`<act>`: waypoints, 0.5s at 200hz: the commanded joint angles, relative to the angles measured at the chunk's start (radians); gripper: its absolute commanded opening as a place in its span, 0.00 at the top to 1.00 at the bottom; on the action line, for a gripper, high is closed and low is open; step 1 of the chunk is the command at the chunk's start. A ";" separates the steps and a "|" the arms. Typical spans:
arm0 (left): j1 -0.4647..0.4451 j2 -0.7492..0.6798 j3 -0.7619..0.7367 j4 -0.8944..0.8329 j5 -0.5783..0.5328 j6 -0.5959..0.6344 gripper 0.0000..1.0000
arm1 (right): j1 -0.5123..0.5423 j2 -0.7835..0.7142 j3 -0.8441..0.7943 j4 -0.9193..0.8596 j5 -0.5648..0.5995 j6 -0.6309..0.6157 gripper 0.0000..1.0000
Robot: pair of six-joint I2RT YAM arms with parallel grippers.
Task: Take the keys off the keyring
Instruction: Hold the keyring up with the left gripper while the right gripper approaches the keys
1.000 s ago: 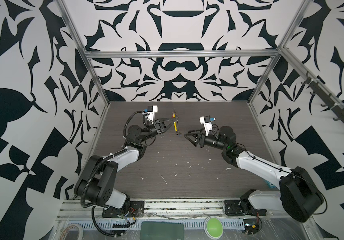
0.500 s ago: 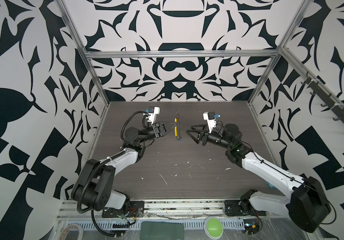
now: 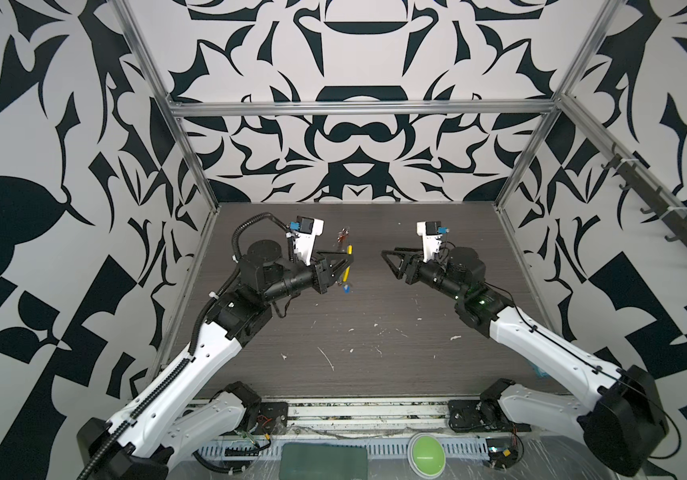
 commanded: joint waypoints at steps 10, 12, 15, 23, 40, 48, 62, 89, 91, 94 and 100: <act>-0.111 0.036 0.060 -0.311 -0.363 0.223 1.00 | 0.015 -0.012 0.060 -0.050 0.061 0.040 0.35; -0.122 0.039 0.064 -0.316 -0.382 0.232 1.00 | 0.015 -0.010 0.063 -0.053 0.060 0.043 0.35; -0.143 0.042 0.071 -0.323 -0.416 0.248 1.00 | 0.016 -0.008 0.066 -0.057 0.059 0.047 0.35; -0.201 0.049 0.084 -0.334 -0.512 0.293 1.00 | 0.016 -0.003 0.069 -0.060 0.056 0.063 0.35; -0.322 0.061 0.091 -0.335 -0.720 0.402 1.00 | 0.017 0.006 0.066 -0.044 0.019 0.079 0.36; -0.363 0.072 0.095 -0.335 -0.784 0.450 1.00 | 0.018 0.012 0.062 -0.027 -0.008 0.079 0.36; -0.401 0.106 0.115 -0.373 -0.835 0.508 1.00 | 0.017 0.023 0.063 -0.020 -0.050 0.074 0.36; -0.433 0.193 0.192 -0.504 -0.871 0.561 1.00 | 0.017 0.044 0.080 -0.030 -0.133 0.044 0.36; -0.434 0.198 0.197 -0.515 -0.865 0.564 1.00 | 0.017 0.045 0.080 -0.029 -0.140 0.041 0.36; -0.437 0.203 0.204 -0.531 -0.854 0.568 1.00 | 0.017 0.045 0.078 -0.025 -0.152 0.038 0.36; -0.440 0.211 0.217 -0.557 -0.821 0.571 1.00 | 0.018 0.047 0.076 -0.011 -0.183 0.034 0.36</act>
